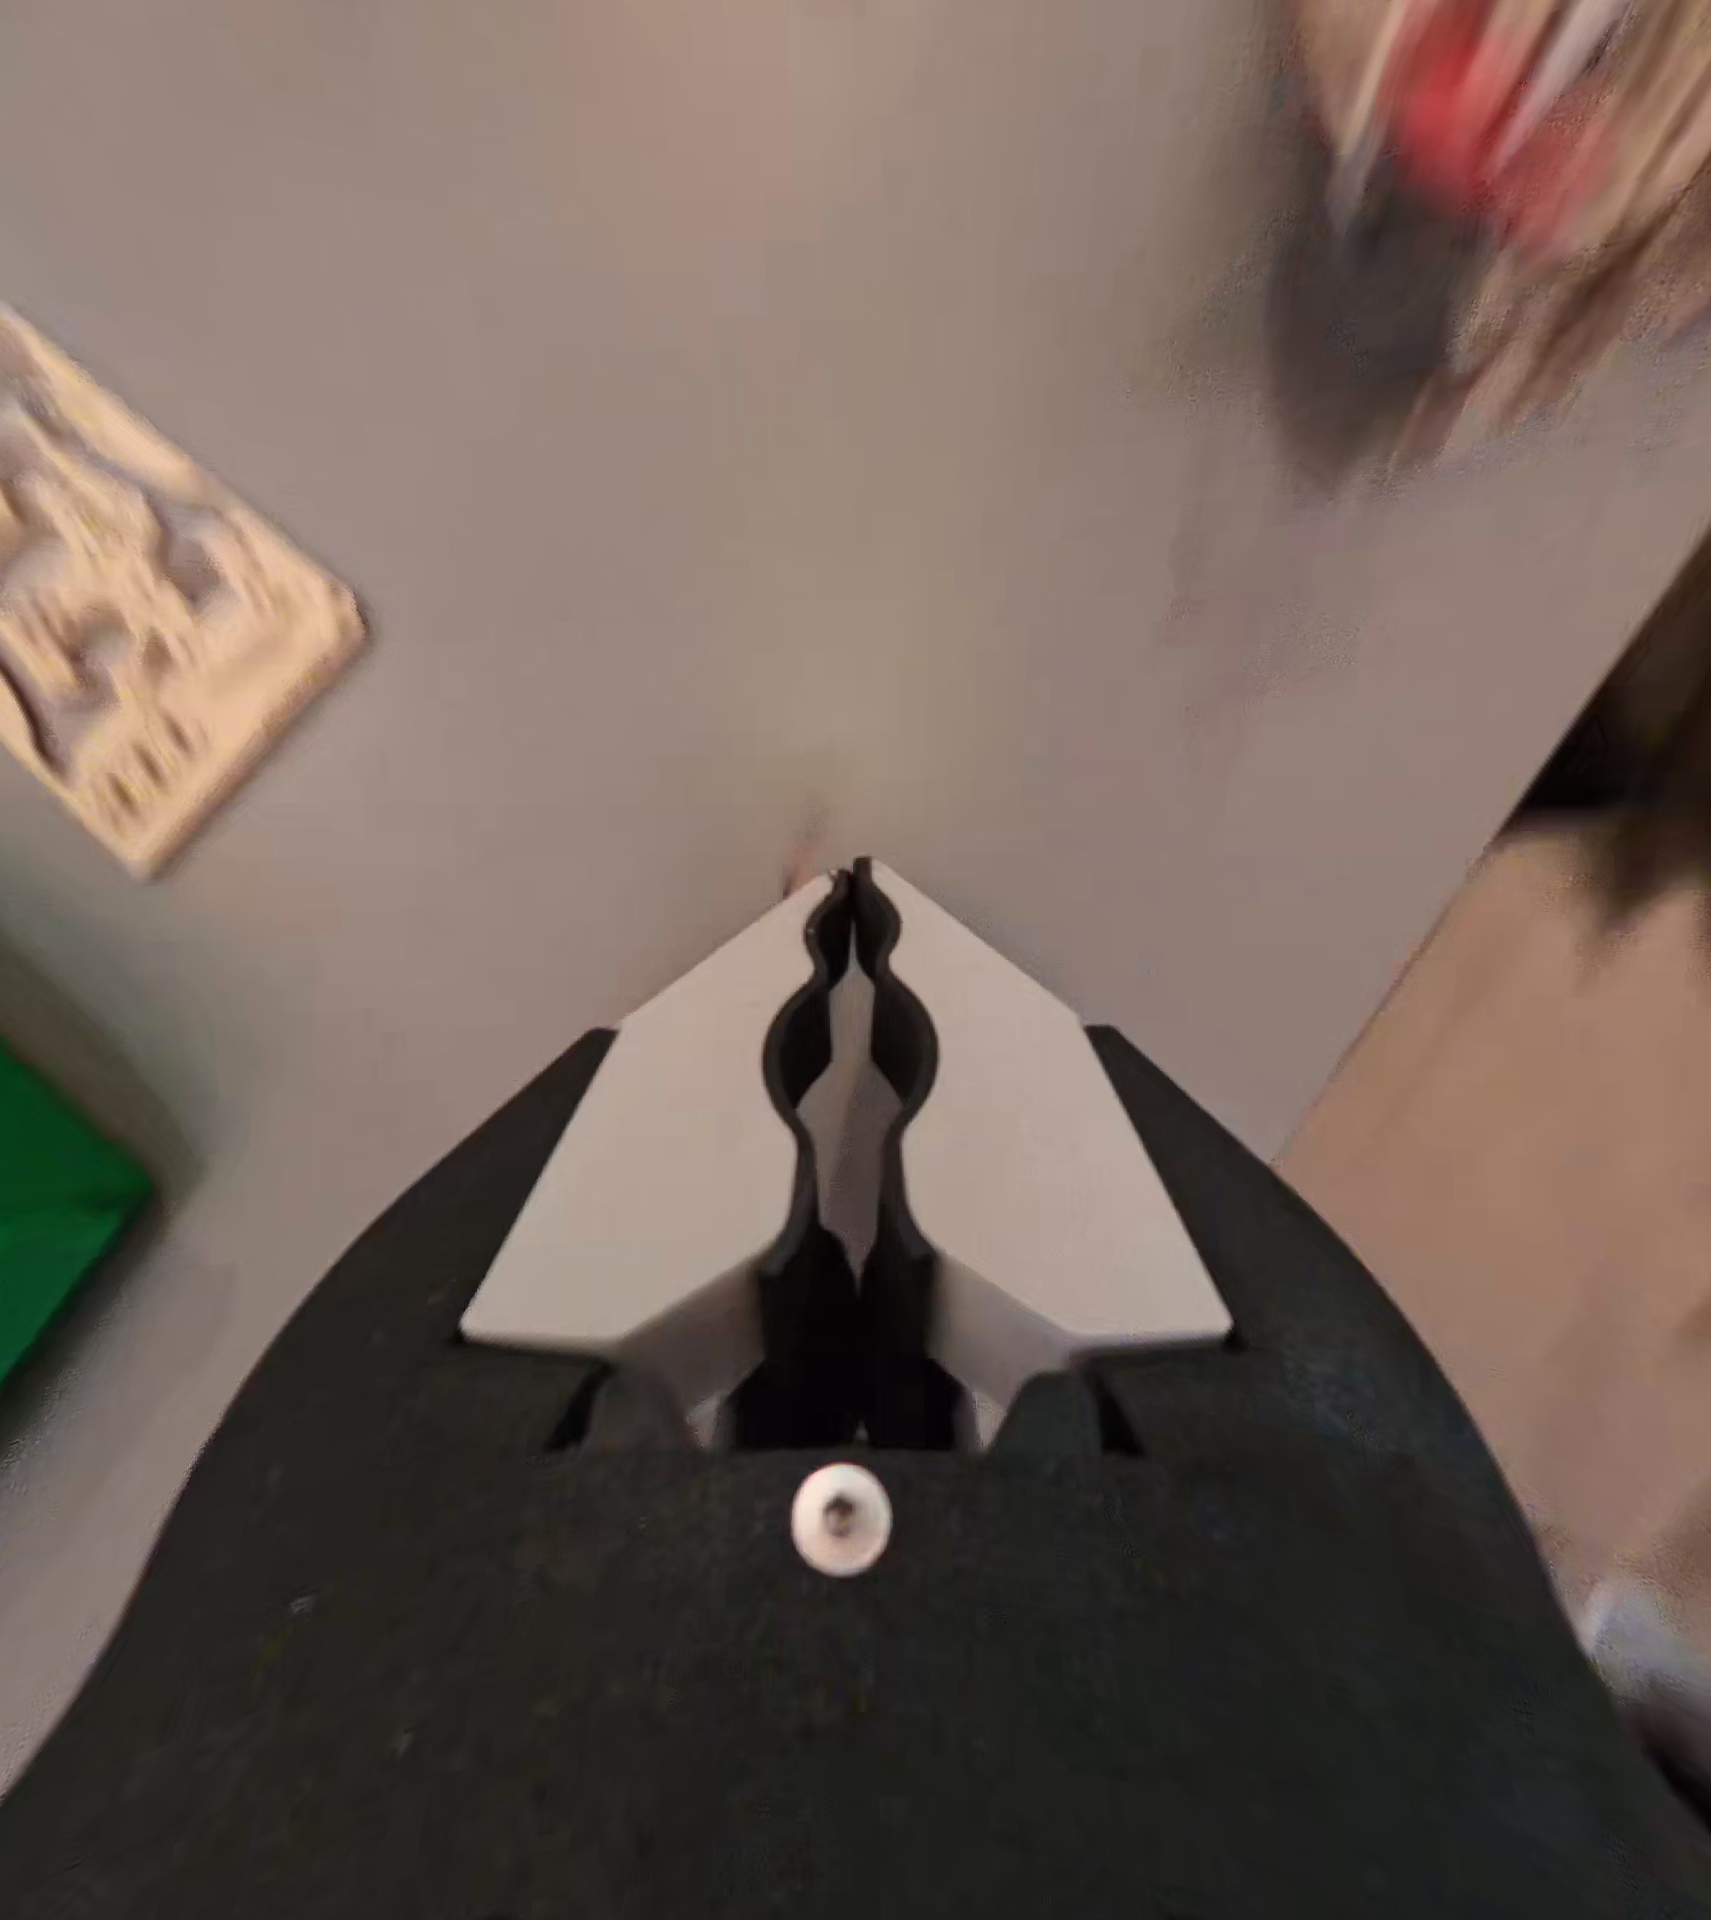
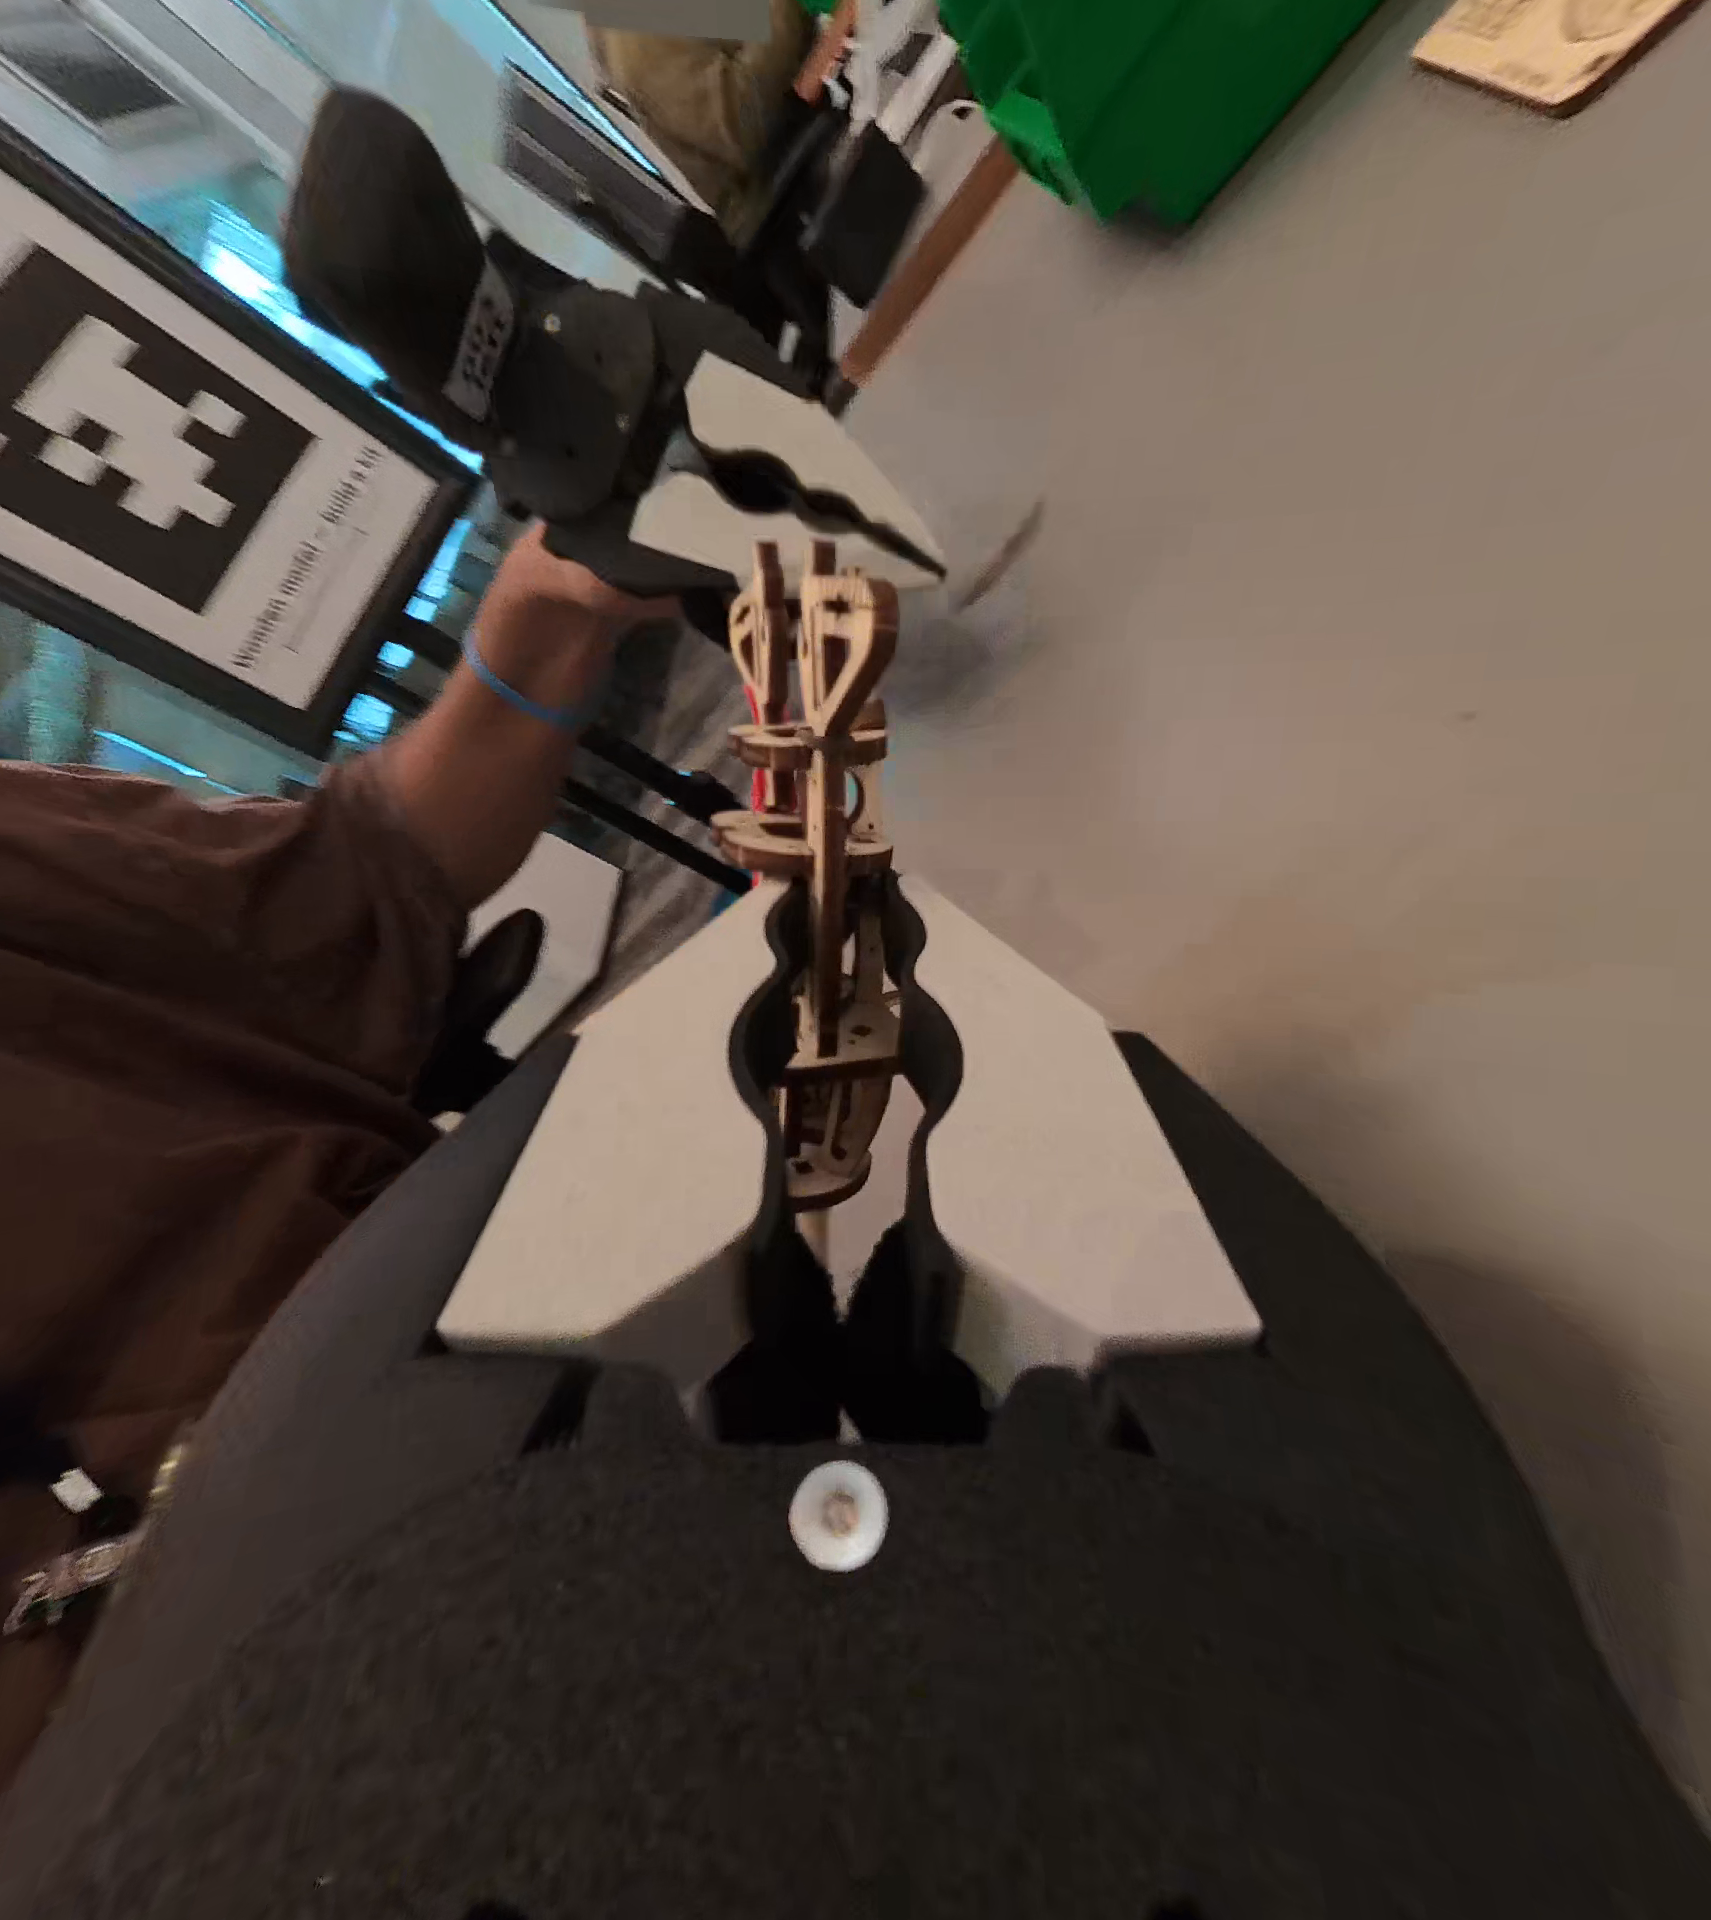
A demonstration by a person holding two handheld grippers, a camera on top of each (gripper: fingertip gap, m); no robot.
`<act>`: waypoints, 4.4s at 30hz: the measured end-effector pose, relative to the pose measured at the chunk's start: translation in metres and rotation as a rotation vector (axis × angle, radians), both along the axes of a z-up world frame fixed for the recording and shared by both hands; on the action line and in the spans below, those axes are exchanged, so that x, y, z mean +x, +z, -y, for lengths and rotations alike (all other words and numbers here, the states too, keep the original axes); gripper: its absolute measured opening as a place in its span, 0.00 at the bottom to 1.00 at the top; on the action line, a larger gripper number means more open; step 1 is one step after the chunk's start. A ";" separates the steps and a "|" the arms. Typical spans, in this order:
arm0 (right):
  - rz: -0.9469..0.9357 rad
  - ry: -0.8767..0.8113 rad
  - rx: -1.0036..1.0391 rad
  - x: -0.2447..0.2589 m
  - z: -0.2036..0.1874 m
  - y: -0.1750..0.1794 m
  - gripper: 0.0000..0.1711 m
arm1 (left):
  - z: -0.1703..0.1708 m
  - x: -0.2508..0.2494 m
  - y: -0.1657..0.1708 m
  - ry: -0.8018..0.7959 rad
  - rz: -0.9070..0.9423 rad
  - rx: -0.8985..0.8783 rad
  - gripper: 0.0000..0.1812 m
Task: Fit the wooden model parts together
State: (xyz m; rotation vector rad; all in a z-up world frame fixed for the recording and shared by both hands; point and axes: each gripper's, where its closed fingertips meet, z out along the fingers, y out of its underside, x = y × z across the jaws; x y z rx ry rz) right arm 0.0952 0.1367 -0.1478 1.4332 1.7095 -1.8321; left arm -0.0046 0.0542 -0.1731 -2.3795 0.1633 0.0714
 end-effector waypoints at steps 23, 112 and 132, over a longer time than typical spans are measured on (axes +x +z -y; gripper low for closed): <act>-0.251 -0.313 -0.076 0.000 -0.012 0.041 0.07 | -0.092 0.138 0.062 -0.089 0.843 0.365 0.32; 0.081 0.487 0.798 -0.004 -0.186 0.078 0.02 | -0.267 0.070 0.041 -0.654 -0.448 0.837 0.24; -0.110 -0.607 0.669 -0.033 -0.168 0.062 0.01 | -0.273 0.052 0.066 -0.493 0.498 0.684 0.24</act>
